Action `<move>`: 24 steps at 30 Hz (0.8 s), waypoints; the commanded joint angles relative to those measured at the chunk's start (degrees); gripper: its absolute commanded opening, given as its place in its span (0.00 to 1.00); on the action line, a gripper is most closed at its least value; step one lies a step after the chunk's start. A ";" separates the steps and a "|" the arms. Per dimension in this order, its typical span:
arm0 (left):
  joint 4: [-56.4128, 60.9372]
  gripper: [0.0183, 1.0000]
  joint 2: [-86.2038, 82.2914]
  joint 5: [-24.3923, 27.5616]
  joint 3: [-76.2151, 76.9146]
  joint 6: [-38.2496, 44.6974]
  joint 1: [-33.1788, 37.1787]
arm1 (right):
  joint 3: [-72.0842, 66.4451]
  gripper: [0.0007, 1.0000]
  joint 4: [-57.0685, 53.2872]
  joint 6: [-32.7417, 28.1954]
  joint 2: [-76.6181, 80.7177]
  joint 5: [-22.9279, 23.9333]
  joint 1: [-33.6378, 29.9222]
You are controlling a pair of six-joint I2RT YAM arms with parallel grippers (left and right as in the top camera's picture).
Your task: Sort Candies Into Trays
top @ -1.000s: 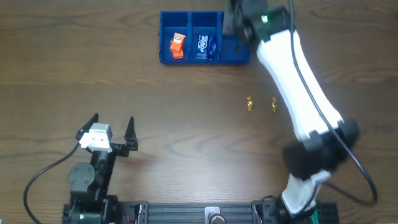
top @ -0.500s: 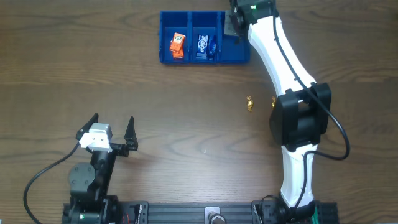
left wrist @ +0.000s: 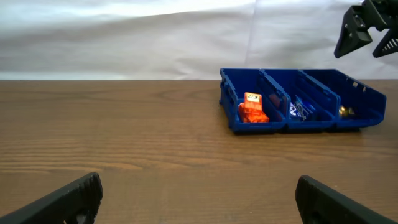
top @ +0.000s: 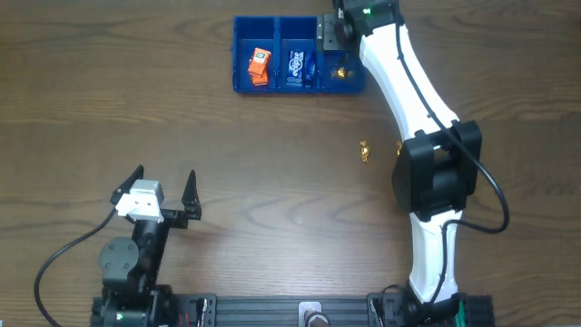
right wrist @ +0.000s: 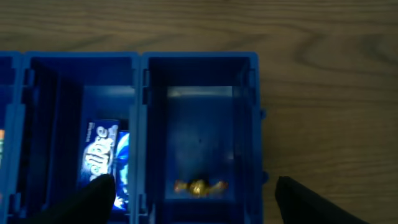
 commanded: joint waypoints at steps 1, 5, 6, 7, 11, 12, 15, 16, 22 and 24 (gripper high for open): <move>-1.88 1.00 -0.35 1.20 -1.11 0.15 0.35 | 1.62 0.87 -1.60 -0.61 -1.40 -0.42 0.79; -1.88 1.00 -0.35 1.20 -1.11 0.15 0.35 | 1.46 0.87 -9.14 -1.16 -8.68 0.02 0.74; -1.88 1.00 -0.35 1.20 -1.11 0.15 0.35 | 0.79 0.87 -11.47 -2.16 -10.97 0.09 0.72; -1.88 1.00 -0.35 1.20 -1.11 0.15 0.35 | 0.00 0.87 -12.87 -2.67 -12.59 0.22 0.72; -1.88 1.00 -0.35 1.20 -1.11 0.15 0.35 | -11.32 0.87 -16.39 -4.48 -22.88 0.39 0.72; -1.88 1.00 -0.35 1.20 -1.11 0.15 0.35 | -14.88 0.87 -15.82 -4.26 -25.09 0.37 0.72; -1.88 1.00 -0.35 1.20 -1.11 0.15 0.35 | -27.04 0.87 -12.07 -1.81 -30.64 -0.09 0.72; -1.88 1.00 -0.35 1.20 -1.11 0.15 0.35 | -30.34 0.87 -10.75 -1.40 -31.58 -0.31 0.72; -1.88 1.00 -0.35 1.20 -1.11 0.15 0.35 | -45.24 0.86 -1.62 0.57 -31.23 -2.97 0.61; -1.88 1.00 -0.35 1.20 -1.11 0.15 0.35 | -48.70 0.83 1.51 0.57 -30.56 -4.33 0.59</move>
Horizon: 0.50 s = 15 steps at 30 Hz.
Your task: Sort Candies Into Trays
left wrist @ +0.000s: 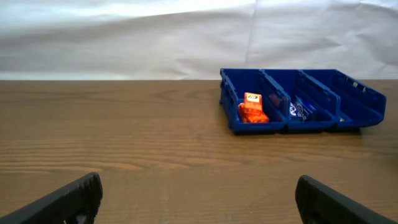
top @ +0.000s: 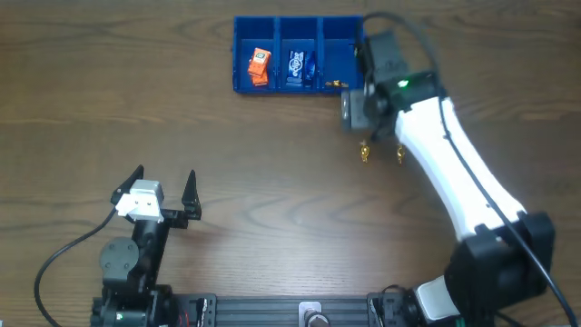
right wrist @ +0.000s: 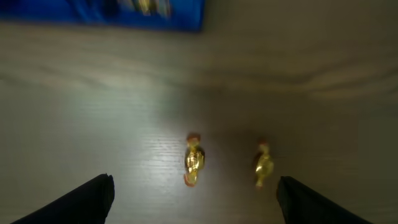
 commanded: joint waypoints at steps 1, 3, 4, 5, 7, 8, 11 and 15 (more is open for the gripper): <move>-1.88 1.00 -0.33 1.20 -1.11 0.13 0.35 | -7.10 0.83 5.31 1.44 1.64 -3.06 -0.24; -1.88 1.00 -0.33 1.20 -1.11 0.13 0.35 | -8.74 0.81 7.10 1.46 2.69 -3.76 -0.50; -1.88 1.00 -0.33 1.20 -1.11 0.13 0.35 | -9.18 0.80 7.78 1.49 3.56 -3.96 -0.61; -1.88 1.00 -0.33 1.20 -1.11 0.13 0.35 | -9.22 0.80 8.02 1.49 4.61 -3.93 -0.61; -1.88 1.00 -0.33 1.20 -1.11 0.13 0.35 | -9.22 0.79 8.72 1.51 6.80 -3.93 -0.74; -1.88 1.00 -0.33 1.20 -1.11 0.13 0.35 | -9.22 0.80 8.96 1.55 7.54 -4.07 -0.92; -1.88 1.00 -0.33 1.20 -1.11 0.15 0.35 | -9.22 0.79 9.07 1.92 9.22 -4.48 -1.57; -1.88 1.00 -0.33 1.20 -1.11 0.13 0.35 | -9.49 0.78 9.01 1.90 10.34 -4.83 -2.45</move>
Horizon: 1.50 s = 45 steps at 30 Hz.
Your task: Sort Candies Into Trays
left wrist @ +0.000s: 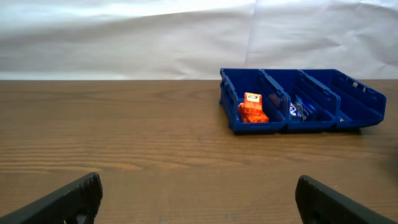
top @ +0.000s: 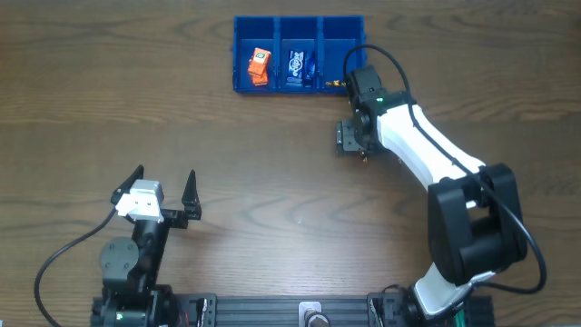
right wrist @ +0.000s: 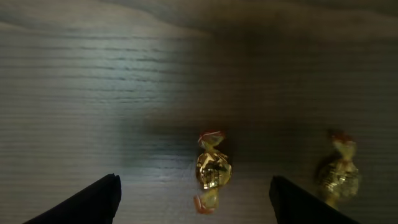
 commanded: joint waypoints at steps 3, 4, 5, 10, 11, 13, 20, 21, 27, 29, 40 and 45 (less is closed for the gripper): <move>-1.88 1.00 -0.33 1.20 -1.11 0.13 0.35 | -1.75 0.76 1.44 0.98 1.57 -0.39 -1.68; -1.88 1.00 -0.33 1.20 -1.11 0.13 0.35 | -2.12 0.76 1.92 0.98 1.57 -0.39 -1.68; -1.88 1.00 -0.33 1.20 -1.11 0.13 0.35 | -2.49 0.75 2.34 0.98 1.62 -0.42 -1.70; -1.88 1.00 -0.33 1.20 -1.11 0.13 0.35 | -3.15 0.73 2.89 0.96 2.10 -1.01 -2.01; -1.88 1.00 -0.33 1.20 -1.11 0.13 0.35 | -3.15 0.73 2.89 0.94 2.12 -1.01 -2.01; -1.88 1.00 -0.33 1.20 -1.11 0.13 0.35 | -3.15 0.71 2.97 0.76 2.12 -1.01 -2.01; -1.88 1.00 -0.33 1.20 -1.11 0.13 0.35 | -3.19 0.69 3.41 0.55 3.45 -1.01 -2.01; -1.88 1.00 -0.33 1.20 -1.11 0.13 0.35 | -3.19 0.69 3.58 0.55 3.58 -1.03 -2.01; -1.88 1.00 -0.33 1.20 -1.11 0.15 0.35 | -3.19 0.63 4.15 0.55 4.13 -1.01 -2.01; -1.88 1.00 -0.33 1.20 -1.11 0.13 0.35 | -3.19 0.58 4.17 0.55 4.13 -0.98 -2.03; -1.88 1.00 -0.33 1.20 -1.11 0.13 0.35 | -3.19 0.07 3.98 0.57 4.24 -1.01 -2.05; -1.88 1.00 -0.33 1.20 -1.11 0.13 0.35 | -3.19 0.04 3.91 0.70 3.91 -1.16 -2.03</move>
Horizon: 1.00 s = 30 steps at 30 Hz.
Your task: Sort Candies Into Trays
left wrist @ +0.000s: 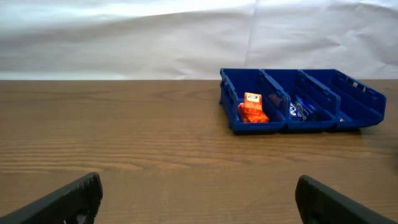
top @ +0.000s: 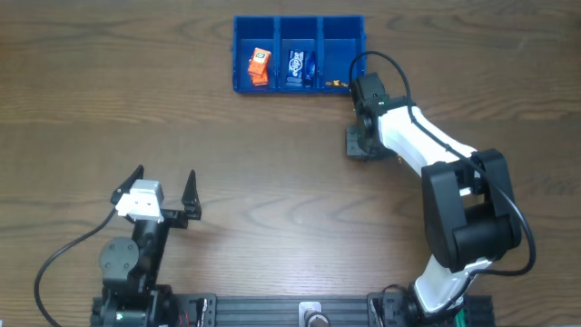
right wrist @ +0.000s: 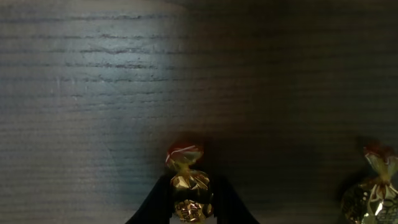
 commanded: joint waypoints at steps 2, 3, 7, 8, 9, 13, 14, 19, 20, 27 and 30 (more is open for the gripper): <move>-1.88 1.00 -0.33 1.22 -1.11 0.15 0.35 | -0.33 0.04 -0.11 0.57 -1.05 -0.90 0.33; -1.88 1.00 -0.33 1.22 -1.11 0.15 0.35 | -0.31 0.04 -0.13 1.11 -2.58 -1.16 0.85; -1.88 1.00 -0.33 1.22 -1.11 0.15 0.35 | 1.29 0.04 -1.40 3.34 -13.33 -2.60 3.30; -1.88 1.00 -0.33 1.22 -1.11 0.15 0.35 | 2.38 0.04 -2.19 3.96 -16.02 -2.19 4.02; -1.88 1.00 -0.33 1.22 -1.11 0.15 0.35 | 4.07 0.04 -2.89 4.04 -18.93 -1.75 5.07; -1.88 1.00 -0.33 1.22 -1.11 0.15 0.35 | 16.37 0.04 -8.24 3.43 -20.96 5.75 8.57; -1.88 1.00 -0.33 1.22 -1.11 0.17 0.35 | 19.61 0.04 -9.03 2.40 -19.93 6.38 8.55; -1.88 1.00 -0.33 1.22 -1.11 0.15 0.35 | 37.75 0.04 -12.63 -1.16 -8.66 9.70 6.91; -1.88 1.00 -0.33 1.22 -1.11 0.15 0.35 | 40.81 0.03 -13.22 -1.51 -5.86 9.73 6.32; -1.88 1.00 -0.33 1.22 -1.11 0.15 0.35 | 54.42 0.04 -13.73 -2.45 13.29 4.52 2.12; -1.88 1.00 -0.33 1.22 -1.11 0.15 0.35 | 54.42 0.04 -12.83 -1.60 18.18 2.75 1.11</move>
